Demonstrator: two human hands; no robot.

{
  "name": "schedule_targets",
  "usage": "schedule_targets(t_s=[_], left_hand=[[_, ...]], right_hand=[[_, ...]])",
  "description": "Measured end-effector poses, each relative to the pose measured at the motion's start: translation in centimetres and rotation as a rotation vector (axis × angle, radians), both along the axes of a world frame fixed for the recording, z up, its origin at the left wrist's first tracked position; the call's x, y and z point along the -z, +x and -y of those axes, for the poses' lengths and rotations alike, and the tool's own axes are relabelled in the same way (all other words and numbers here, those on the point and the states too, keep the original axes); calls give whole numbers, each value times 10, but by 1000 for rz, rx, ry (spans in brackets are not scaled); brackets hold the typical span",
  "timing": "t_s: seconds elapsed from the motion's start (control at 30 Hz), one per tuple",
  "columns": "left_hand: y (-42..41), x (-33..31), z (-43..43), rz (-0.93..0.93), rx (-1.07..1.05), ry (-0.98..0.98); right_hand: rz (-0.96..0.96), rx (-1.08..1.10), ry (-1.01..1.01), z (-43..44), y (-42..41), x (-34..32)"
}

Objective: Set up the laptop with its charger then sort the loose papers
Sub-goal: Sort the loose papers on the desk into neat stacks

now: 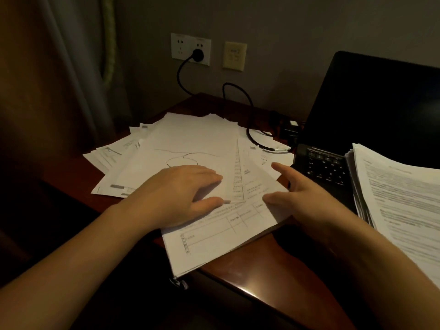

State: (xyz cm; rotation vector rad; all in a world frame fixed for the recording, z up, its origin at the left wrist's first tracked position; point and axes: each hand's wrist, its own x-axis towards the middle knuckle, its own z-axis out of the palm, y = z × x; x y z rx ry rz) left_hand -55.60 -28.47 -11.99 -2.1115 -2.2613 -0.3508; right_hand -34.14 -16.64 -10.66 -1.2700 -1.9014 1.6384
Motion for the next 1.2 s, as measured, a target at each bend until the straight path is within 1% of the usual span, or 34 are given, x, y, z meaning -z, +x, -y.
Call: schedule_targets(t_s=[0.03,0.1,0.2,0.33,0.43,0.6,0.67,0.73,0.8,0.9,1.03,1.07,1.13,1.2], left_hand=[[0,0,-1,-13,46,42],[0,0,-3,-39,105,62],[-1,-2,-6,-43,85,22],[-1,-4,-12,-96,92,37],[-2,-7,-17,-160,98,9],[-7,-9,-22,-135,85,-84],[-8,-6,-23,-69,57,-135],[-8,-5,-20,56,9,-193],[-7,-5,-17,159,-5,-197],[-4,-6,-15,187,16,-180],[-5,-2,-17,204,39,-151],[-5,-2,-18,222,44,-142],[-4,-2,-17,276,63,-129],[-2,-1,-17,380,103,-96]], right_hand=[[13,-34,-31,-1,1,-3],[25,-57,-43,-2,2,-3],[-55,-26,-79,1,-3,-1],[-147,4,-119,6,-8,-1],[-181,8,-157,8,-8,-4],[-186,-28,-184,11,-7,-11],[-174,-36,-148,14,-5,-14],[-181,-101,-105,14,-3,-13],[-221,-144,-94,13,-2,-11],[-220,-187,-42,9,-1,-4],[-247,-229,-30,8,-3,2],[-264,-222,-37,10,-4,1],[-353,-188,-126,11,-7,-1],[-415,-207,-201,13,-7,-1]])
